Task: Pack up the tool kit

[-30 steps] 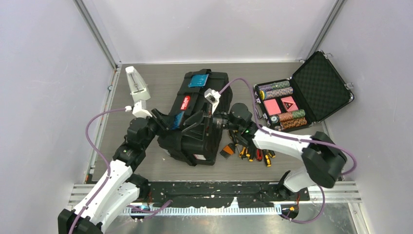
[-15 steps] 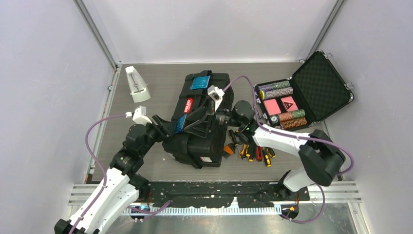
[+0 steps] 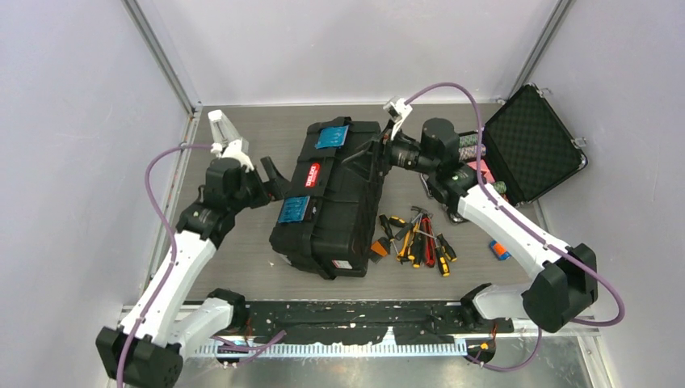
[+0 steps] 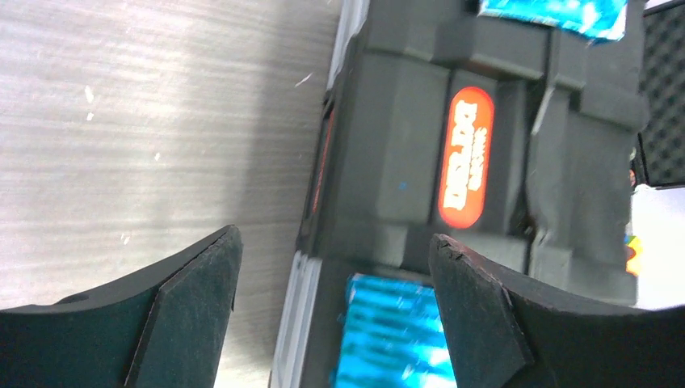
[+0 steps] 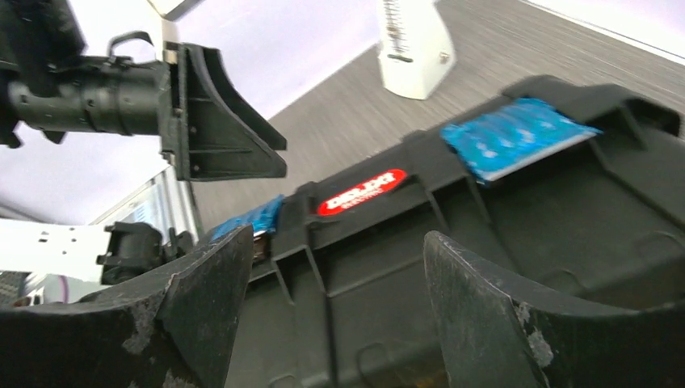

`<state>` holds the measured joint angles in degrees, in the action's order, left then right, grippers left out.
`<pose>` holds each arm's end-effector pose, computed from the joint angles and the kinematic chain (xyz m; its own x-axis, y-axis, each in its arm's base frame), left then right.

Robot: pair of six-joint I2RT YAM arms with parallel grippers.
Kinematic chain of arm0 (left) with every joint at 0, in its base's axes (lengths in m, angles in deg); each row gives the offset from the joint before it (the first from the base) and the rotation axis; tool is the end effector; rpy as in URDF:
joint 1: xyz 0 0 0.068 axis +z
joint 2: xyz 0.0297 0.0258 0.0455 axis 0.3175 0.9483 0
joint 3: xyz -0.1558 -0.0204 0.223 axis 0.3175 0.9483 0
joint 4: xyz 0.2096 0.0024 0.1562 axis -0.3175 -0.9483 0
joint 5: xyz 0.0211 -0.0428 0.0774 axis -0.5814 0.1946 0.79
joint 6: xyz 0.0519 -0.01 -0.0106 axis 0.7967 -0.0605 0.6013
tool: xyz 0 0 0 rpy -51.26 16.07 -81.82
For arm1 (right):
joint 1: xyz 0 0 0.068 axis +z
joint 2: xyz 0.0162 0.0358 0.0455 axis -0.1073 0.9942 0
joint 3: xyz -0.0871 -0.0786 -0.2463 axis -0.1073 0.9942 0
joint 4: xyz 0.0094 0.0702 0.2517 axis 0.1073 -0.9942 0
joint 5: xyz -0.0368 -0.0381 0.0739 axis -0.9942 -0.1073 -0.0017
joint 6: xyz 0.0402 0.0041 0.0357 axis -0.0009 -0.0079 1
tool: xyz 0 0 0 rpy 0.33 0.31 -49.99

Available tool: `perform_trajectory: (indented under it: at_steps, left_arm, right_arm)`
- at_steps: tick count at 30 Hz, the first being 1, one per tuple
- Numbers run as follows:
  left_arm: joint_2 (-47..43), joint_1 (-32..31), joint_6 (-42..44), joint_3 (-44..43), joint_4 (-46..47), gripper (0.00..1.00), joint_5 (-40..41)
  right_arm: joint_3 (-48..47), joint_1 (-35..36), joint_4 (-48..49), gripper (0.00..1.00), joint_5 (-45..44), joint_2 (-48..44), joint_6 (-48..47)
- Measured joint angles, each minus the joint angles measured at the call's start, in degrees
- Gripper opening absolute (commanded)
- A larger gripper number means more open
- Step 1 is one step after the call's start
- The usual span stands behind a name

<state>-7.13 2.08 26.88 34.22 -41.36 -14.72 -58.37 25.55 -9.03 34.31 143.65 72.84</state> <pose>0.1853 -0.0568 0.3104 -0.5907 -0.4110 -0.6943 -0.0004 0.8607 -0.5092 0.2499 0.1777 0.3646 -0.3209 0.0821 -0.9435 -0.8530 0.4079 0.3256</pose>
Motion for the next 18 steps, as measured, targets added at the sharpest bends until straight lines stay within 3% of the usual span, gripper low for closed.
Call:
perform_trajectory:
  at_steps: [7, 18]
  left_arm:
    - [15.2, 0.1, 3.2, -11.3, 2.5, 0.81, -4.8]
    - [30.4, 0.5, 4.9, -17.3, 5.6, 0.71, -7.6]
  right_arm:
    - [-8.1, -3.6, -10.3, 0.81, -2.2, 5.6, -2.3]
    - [-20.1, -3.6, -16.8, 0.8, -3.8, 20.3, -3.2]
